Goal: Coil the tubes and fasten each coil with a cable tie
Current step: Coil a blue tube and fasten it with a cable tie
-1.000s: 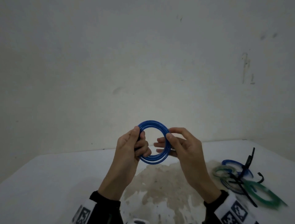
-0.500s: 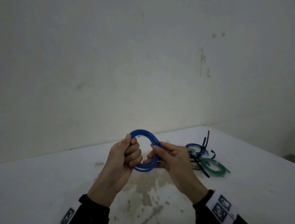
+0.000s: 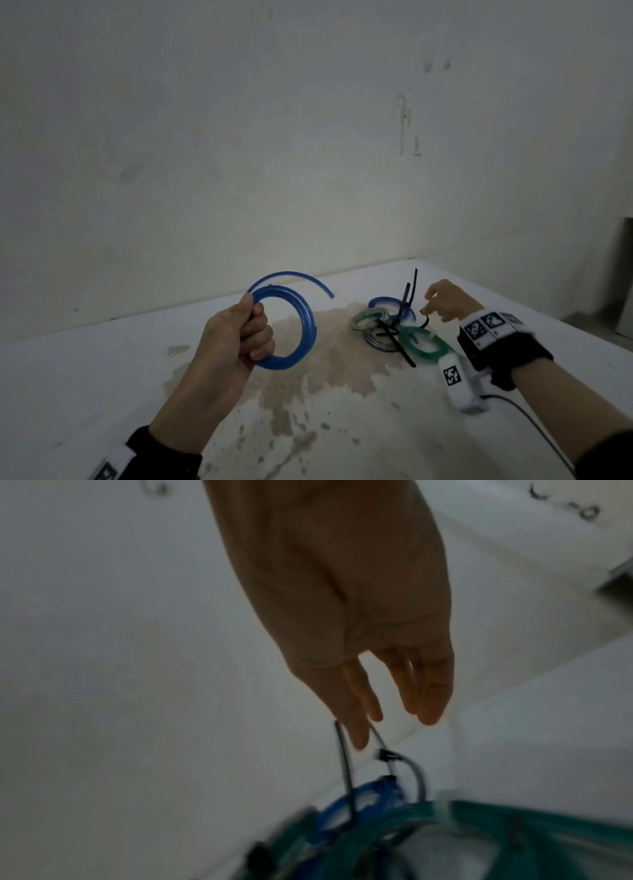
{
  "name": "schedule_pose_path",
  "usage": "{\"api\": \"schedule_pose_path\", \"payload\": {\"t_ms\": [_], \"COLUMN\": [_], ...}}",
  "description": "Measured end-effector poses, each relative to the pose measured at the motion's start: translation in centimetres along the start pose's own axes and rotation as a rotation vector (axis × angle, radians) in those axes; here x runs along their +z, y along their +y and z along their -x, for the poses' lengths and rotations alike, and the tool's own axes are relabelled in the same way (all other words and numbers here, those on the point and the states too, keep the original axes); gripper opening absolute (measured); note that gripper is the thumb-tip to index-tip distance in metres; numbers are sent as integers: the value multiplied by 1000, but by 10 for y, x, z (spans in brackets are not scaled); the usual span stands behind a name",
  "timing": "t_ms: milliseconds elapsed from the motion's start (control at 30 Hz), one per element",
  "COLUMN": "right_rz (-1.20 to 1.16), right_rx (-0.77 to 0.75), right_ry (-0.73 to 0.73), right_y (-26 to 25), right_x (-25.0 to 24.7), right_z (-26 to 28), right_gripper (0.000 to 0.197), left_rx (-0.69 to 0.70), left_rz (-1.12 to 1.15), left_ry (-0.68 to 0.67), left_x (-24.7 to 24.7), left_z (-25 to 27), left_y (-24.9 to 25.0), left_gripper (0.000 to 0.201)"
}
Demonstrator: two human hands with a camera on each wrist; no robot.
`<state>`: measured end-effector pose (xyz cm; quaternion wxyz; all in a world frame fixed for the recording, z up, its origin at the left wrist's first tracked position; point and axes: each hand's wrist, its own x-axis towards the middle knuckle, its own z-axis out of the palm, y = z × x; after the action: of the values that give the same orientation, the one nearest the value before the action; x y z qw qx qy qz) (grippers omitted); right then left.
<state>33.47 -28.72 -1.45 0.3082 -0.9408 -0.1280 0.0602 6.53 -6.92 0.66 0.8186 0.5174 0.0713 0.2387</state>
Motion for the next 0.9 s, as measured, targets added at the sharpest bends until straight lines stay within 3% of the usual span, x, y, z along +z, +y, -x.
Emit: {"api": "schedule_pose_path", "payload": {"t_ms": [67, 100, 167, 267, 433, 600, 733, 900], "right_rz": [164, 202, 283, 294, 270, 208, -2, -493], "right_rx": [91, 101, 90, 40, -116, -207, -366, -591], "right_ry": [-77, -82, -59, -13, 26, 153, 199, 14], "right_y": [11, 15, 19, 21, 2, -29, -62, -109], "right_x": [7, 12, 20, 27, -2, -47, -61, -40], "right_z": [-21, -30, -46, -62, -49, -16, 20, 77], "right_gripper": [40, 40, 18, 33, 34, 24, 19, 18], "left_rx": [-11, -18, -35, -55, -89, -48, -20, 28], "left_rz": [-13, -19, -30, -58, -24, -92, -116, -67], "left_ry": [-7, -7, -6, -4, 22, 77, 105, 168], "left_x": [-2, -3, -7, -12, -19, -24, -26, -31], "left_z": [-1, -1, -3, -6, -8, -12, -14, -18], "left_y": [1, 1, 4, 6, 7, 5, 5, 12], "left_gripper": [35, 36, 35, 36, 46, 40, 39, 40]}}
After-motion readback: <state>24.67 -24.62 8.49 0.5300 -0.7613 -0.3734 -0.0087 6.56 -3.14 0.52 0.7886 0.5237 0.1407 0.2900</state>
